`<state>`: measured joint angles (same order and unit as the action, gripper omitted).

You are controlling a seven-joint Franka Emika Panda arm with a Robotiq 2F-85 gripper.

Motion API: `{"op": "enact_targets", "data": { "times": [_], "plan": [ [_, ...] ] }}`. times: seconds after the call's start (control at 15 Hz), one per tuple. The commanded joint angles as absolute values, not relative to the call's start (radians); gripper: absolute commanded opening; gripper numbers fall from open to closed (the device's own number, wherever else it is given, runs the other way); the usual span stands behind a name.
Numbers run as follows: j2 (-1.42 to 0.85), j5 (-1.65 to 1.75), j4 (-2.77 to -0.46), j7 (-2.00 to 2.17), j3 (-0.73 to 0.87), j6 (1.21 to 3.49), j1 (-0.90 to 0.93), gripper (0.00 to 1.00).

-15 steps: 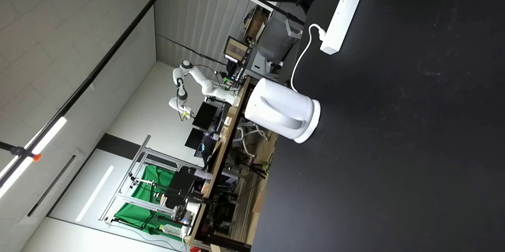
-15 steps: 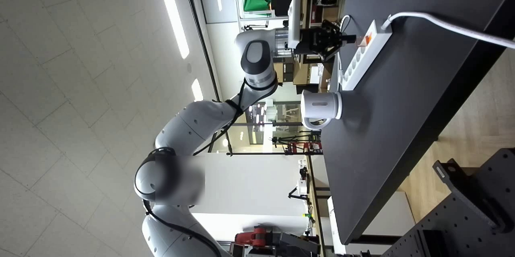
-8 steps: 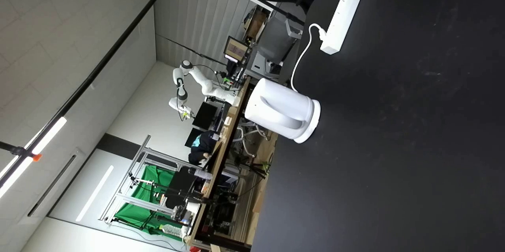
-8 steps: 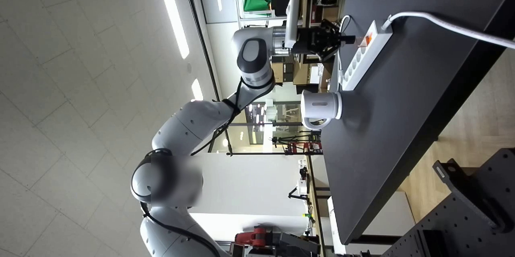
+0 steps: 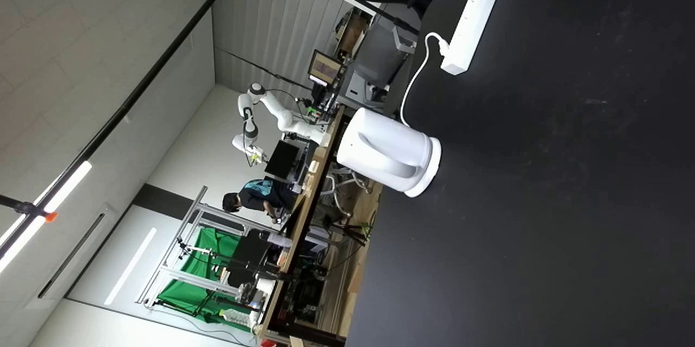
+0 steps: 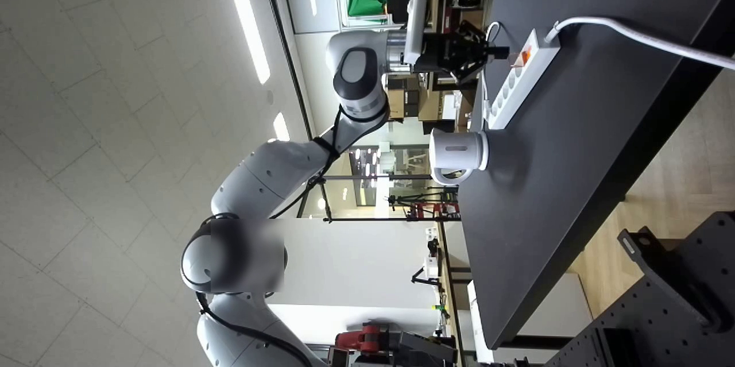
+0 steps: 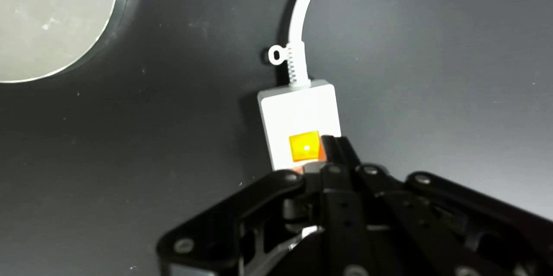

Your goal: Press the big switch on the adapter

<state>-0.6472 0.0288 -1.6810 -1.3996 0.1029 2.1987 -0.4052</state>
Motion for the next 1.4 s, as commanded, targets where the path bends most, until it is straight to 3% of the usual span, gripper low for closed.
{"op": "enact_targets", "data": {
  "times": [0.0,1.33],
  "plan": [
    [-0.651,0.006,-1.677,-1.414,0.097,2.183,-0.431,0.00],
    [-0.685,-0.095,-1.672,-1.554,0.059,2.267,-0.471,0.00]
  ]
}}
